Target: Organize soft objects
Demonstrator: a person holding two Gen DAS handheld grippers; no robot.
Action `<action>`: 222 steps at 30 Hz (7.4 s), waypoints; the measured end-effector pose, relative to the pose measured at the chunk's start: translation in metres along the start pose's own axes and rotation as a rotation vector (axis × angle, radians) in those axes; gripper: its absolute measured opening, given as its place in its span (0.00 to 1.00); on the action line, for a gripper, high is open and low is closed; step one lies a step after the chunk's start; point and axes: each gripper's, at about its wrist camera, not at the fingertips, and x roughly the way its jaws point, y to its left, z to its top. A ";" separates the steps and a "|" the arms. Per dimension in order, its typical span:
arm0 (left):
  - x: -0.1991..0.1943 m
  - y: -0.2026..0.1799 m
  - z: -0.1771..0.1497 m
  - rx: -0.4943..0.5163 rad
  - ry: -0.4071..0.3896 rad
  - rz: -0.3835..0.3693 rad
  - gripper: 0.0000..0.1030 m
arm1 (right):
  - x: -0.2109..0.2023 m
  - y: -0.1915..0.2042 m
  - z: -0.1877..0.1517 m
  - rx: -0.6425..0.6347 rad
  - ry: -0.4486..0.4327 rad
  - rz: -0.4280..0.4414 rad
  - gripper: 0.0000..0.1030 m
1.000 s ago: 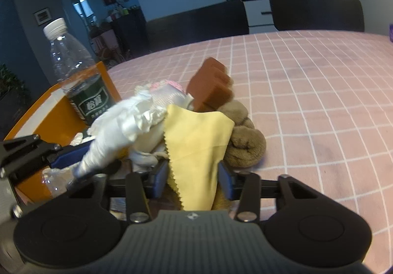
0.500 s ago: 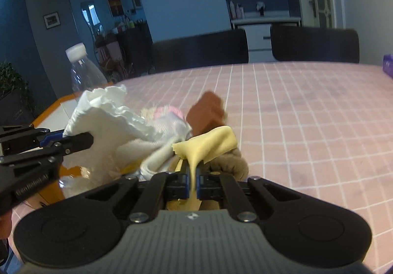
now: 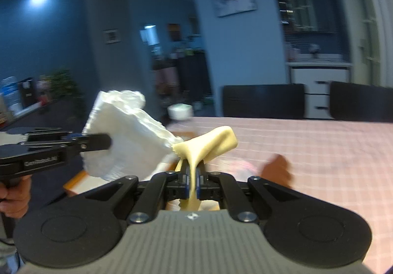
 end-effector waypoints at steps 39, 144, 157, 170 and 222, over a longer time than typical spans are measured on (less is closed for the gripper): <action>0.084 0.136 -0.066 -0.036 0.596 0.210 0.29 | 0.259 0.127 -0.020 -0.262 0.726 0.163 0.39; 0.031 -0.068 -0.063 0.355 0.242 -0.068 0.36 | -0.028 -0.020 -0.073 0.106 0.144 -0.042 0.01; 0.005 -0.025 -0.047 0.272 0.134 0.050 0.36 | -0.063 0.008 -0.035 -0.016 0.078 -0.055 0.00; -0.014 0.033 -0.034 0.241 0.101 0.215 0.36 | -0.026 0.058 0.026 -0.168 0.013 0.041 0.00; 0.109 0.101 -0.077 0.152 0.536 -0.066 0.62 | 0.197 0.102 -0.020 -0.482 0.614 0.104 0.28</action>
